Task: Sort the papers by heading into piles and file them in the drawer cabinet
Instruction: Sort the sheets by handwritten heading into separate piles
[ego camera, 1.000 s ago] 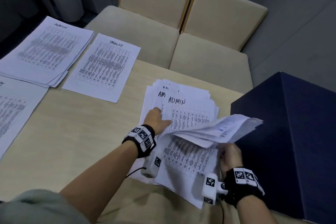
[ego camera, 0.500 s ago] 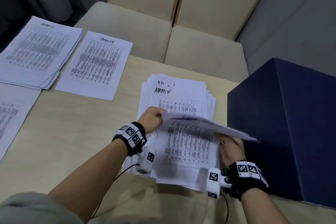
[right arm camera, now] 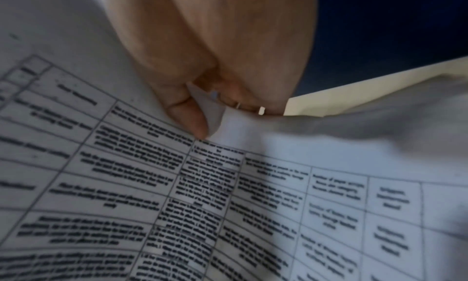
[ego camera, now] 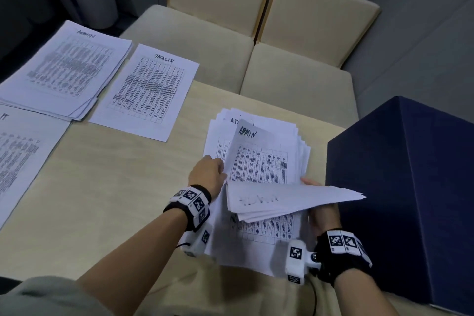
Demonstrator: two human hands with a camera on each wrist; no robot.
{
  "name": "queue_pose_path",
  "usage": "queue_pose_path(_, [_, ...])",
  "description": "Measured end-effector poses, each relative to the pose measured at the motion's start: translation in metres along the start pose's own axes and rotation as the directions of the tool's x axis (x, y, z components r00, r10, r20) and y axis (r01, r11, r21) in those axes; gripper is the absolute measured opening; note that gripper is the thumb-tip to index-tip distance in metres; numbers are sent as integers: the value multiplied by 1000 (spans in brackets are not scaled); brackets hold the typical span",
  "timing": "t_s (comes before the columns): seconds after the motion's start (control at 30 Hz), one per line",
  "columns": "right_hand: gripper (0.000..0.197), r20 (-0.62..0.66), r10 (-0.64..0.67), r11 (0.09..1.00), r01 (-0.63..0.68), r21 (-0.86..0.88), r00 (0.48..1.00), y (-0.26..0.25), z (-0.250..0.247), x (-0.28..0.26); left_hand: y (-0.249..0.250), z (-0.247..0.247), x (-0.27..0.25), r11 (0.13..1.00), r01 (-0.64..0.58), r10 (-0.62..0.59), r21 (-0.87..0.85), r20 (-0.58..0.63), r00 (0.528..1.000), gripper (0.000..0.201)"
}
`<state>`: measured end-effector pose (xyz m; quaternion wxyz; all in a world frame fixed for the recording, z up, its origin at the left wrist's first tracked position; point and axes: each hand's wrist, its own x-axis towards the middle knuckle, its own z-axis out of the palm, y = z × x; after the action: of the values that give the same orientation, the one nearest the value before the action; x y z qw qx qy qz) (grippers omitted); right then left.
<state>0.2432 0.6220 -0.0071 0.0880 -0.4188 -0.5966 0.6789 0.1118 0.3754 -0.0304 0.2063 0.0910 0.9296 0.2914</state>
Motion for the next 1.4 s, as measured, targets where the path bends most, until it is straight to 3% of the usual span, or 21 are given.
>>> queue_pose_path(0.07, [9,-32,53,997,-55,-59,998,-2,1,1,-6,-2,-3,977,-99,97,-191,-21,995,20])
queue_pose_path(0.17, [9,68,160,985,-164,60,985,-7,7,-2,-9,-9,-9,897,-147,134,-417,-60,989,17])
queue_pose_path(0.27, [13,123,36,994,-49,100,992,-11,14,-4,-10,-19,-7,876,-131,147,-464,-2,989,35])
queue_pose_path(0.33, [17,89,26,1000,-25,-19,996,-5,16,1,-8,-26,-8,860,-145,169,-489,5,986,52])
queue_pose_path(0.4, [27,9,82,979,-78,-188,997,0,16,4,-7,-30,-6,859,-126,149,-496,7,989,48])
queue_pose_path(0.47, [22,-29,75,970,-80,-228,997,-4,19,4,-1,-38,-12,826,-87,152,-557,71,986,37])
queue_pose_path(0.53, [21,-14,12,991,-14,-134,1000,-20,28,-2,3,-41,-13,747,-79,221,-660,134,966,44])
queue_pose_path(0.57, [30,3,-15,997,16,-77,1000,-32,36,-10,9,-46,-14,727,-74,225,-683,135,965,47])
queue_pose_path(0.63, [61,22,-128,985,130,-110,992,-57,53,-24,26,-56,-16,667,-147,226,-731,10,974,38])
queue_pose_path(0.67, [63,45,-219,965,224,-135,975,-70,61,-29,40,-65,-17,628,-230,228,-744,-107,968,33])
queue_pose_path(0.73, [37,37,-376,917,377,-129,926,-93,74,-43,70,-85,-21,557,-370,210,-744,-305,929,25])
queue_pose_path(0.83, [6,-41,-534,845,531,-60,845,-118,92,-60,97,-107,-24,505,-501,204,-703,-467,860,19])
queue_pose_path(0.87, [4,-50,-566,824,564,-43,823,-120,96,-62,99,-109,-23,510,-524,201,-682,-498,844,23])
queue_pose_path(0.93, [23,-40,-597,801,593,-78,801,-113,101,-63,93,-105,-19,522,-552,205,-651,-532,821,30])
queue_pose_path(1.0, [38,37,-556,811,551,-197,831,-91,101,-55,77,-92,-15,564,-490,174,-664,-485,857,26])
queue_pose_path(1.03, [34,87,-535,788,534,-308,840,-76,101,-51,67,-84,-14,605,-424,152,-674,-424,893,25])
queue_pose_path(1.13, [19,176,-579,607,565,-559,796,-43,106,-44,27,-57,-12,731,-199,66,-652,-223,973,20])
queue_pose_path(1.2, [25,175,-629,579,606,-545,758,-41,121,-47,1,-51,-14,766,-120,4,-632,-182,983,20])
queue_pose_path(1.3, [22,189,-661,593,661,-460,726,-58,156,-56,-30,-65,-20,741,-104,-75,-663,-235,969,24])
queue_pose_path(1.4, [5,266,-593,688,650,-323,760,-74,192,-66,-60,-97,-21,699,-105,-161,-708,-298,941,25])
